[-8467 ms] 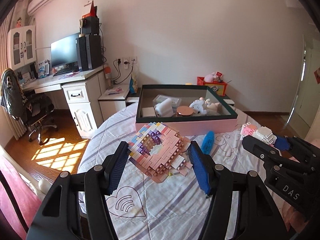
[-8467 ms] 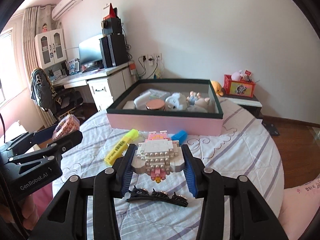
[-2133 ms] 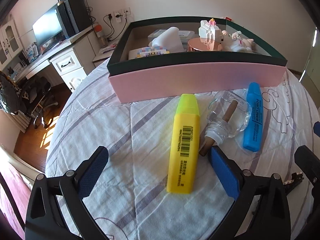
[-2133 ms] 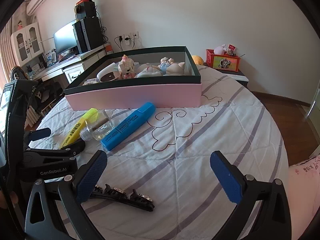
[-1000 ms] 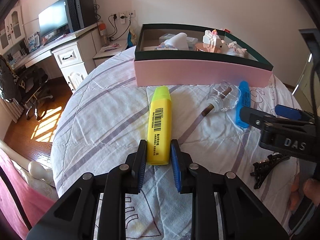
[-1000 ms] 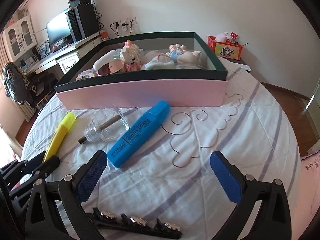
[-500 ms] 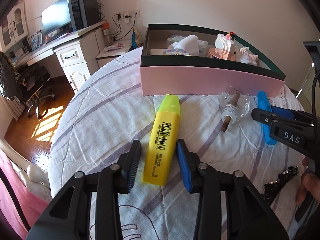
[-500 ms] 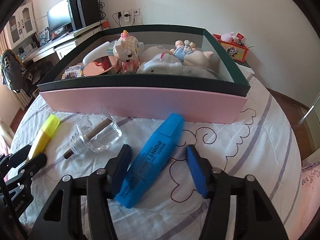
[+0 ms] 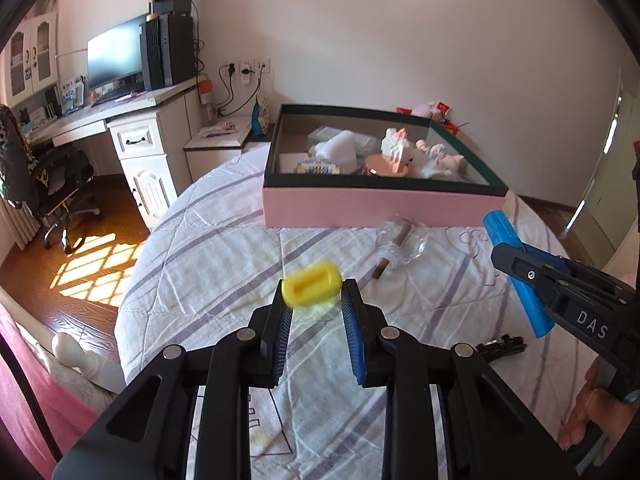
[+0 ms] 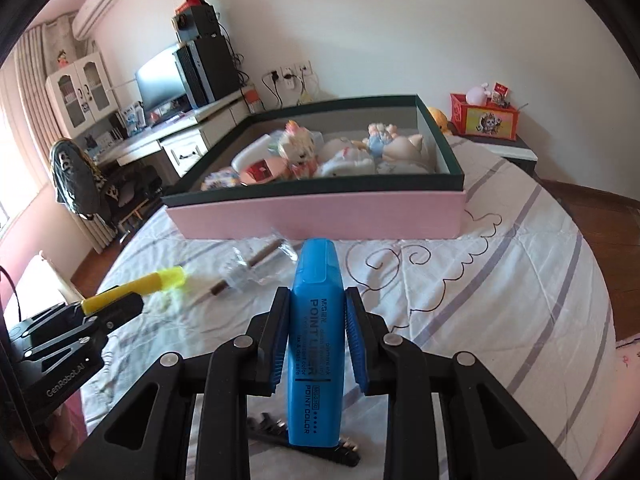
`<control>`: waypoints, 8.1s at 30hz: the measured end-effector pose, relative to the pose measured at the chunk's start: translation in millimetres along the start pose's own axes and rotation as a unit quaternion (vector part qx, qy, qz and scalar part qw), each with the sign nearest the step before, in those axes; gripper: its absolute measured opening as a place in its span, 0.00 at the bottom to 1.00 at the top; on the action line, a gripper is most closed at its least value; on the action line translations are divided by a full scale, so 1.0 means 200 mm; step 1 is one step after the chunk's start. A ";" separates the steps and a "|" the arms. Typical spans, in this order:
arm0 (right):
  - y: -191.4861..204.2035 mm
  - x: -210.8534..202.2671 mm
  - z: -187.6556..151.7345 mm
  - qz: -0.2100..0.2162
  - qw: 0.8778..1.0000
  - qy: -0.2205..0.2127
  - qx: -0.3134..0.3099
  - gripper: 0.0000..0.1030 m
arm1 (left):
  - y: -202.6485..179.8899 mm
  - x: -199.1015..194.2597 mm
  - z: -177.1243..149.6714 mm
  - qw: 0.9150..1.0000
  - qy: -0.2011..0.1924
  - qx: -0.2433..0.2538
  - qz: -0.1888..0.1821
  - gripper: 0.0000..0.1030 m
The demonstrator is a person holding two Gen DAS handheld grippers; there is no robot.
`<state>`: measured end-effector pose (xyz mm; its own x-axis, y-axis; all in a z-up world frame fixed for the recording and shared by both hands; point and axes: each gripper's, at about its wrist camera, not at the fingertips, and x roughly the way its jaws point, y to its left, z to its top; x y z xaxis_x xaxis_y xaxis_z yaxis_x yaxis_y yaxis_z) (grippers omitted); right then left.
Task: Organize rigid objects
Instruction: 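Grasp the yellow highlighter with left gripper while right grasps the blue highlighter, then carry both highlighters over the pink box and lower them inside, then open both grippers and withdraw them from the pink box, then grasp the glass bottle with left gripper while right grasps the black hair clip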
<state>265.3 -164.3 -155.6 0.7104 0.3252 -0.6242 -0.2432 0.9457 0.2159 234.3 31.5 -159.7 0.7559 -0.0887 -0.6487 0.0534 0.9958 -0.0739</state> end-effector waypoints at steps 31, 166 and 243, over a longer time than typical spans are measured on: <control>0.01 -0.15 -0.19 0.001 1.000 -0.014 -0.003 0.27 | -0.26 0.25 -0.17 0.993 0.111 -0.010 -0.051 0.36; 0.57 -1.43 -0.13 -0.099 0.951 -0.281 -0.087 1.00 | -0.17 -1.39 -0.05 0.953 -0.297 0.026 0.059 1.00; -0.33 0.23 -0.01 -0.065 0.993 0.091 -0.022 0.18 | -0.40 0.58 0.16 0.991 0.079 0.104 -0.018 0.48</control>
<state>312.4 -212.2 -200.7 0.6076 0.1907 -0.7710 -0.1881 0.9777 0.0936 339.0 -58.2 -204.3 0.6395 -0.1111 -0.7607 0.2247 0.9733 0.0468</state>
